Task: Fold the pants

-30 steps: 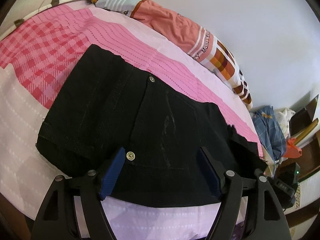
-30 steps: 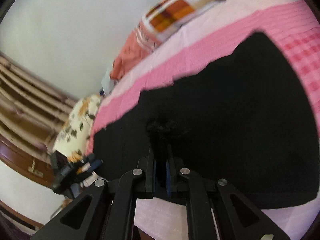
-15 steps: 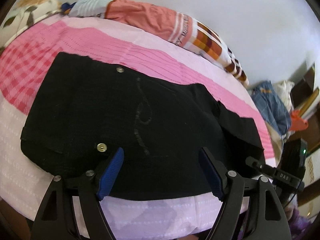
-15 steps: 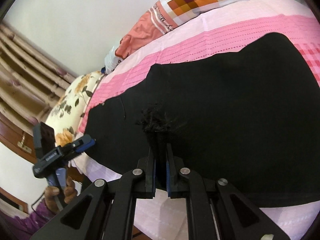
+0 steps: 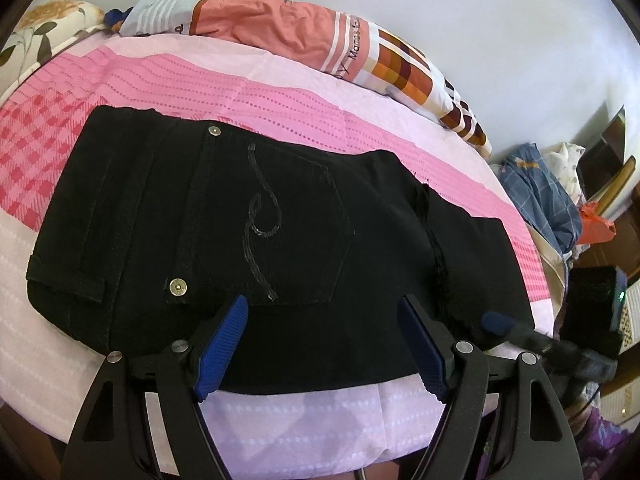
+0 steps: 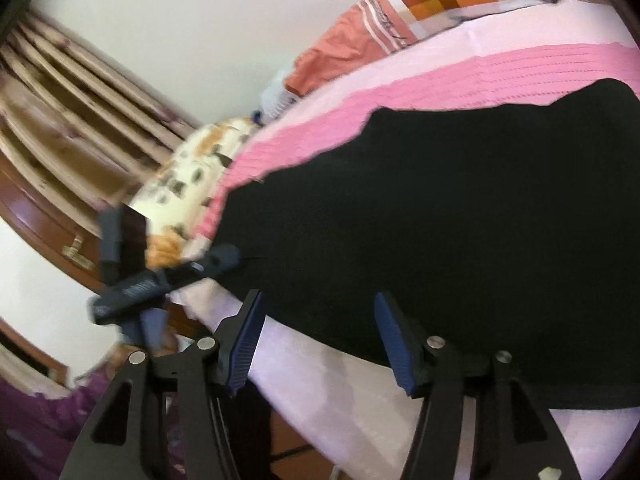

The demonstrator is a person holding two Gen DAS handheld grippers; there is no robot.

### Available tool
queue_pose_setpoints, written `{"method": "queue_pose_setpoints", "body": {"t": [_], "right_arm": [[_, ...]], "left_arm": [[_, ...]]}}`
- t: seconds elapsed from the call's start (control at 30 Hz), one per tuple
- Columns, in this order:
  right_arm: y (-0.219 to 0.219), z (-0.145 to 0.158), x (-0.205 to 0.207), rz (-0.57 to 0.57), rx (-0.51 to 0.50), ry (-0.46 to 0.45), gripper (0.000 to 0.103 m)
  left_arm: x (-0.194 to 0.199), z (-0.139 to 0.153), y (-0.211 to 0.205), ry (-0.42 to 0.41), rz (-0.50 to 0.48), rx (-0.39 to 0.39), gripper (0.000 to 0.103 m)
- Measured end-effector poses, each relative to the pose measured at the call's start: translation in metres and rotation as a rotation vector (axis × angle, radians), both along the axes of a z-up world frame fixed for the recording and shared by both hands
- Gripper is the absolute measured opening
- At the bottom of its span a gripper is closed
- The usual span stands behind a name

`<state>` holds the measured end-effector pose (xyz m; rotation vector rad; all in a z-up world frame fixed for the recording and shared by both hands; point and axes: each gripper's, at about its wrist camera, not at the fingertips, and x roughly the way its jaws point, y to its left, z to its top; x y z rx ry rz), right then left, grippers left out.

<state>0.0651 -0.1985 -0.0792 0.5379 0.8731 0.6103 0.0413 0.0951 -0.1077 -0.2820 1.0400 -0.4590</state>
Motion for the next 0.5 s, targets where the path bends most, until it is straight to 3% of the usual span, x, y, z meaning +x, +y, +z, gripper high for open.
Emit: {"method": "queue_pose_setpoints", "body": {"t": [0.1, 0.23, 0.37, 0.5], "right_arm": [[-0.04, 0.009, 0.003, -0.112, 0.127, -0.012, 0.055], [-0.082, 0.019, 0.002, -0.232, 0.083, -0.032, 0.052], [-0.073, 0.012, 0.005, -0.185, 0.009, -0.001, 0.021], [-0.037, -0.002, 0.007, -0.075, -0.037, 0.016, 0.016]], "left_arm": [[-0.003, 0.003, -0.002, -0.018, -0.01, 0.007, 0.077], [-0.006, 0.007, -0.008, -0.039, -0.029, 0.016, 0.077], [-0.006, 0.005, -0.012, -0.032, -0.041, 0.014, 0.077], [-0.007, 0.0, -0.016, -0.017, -0.05, 0.022, 0.077]]}}
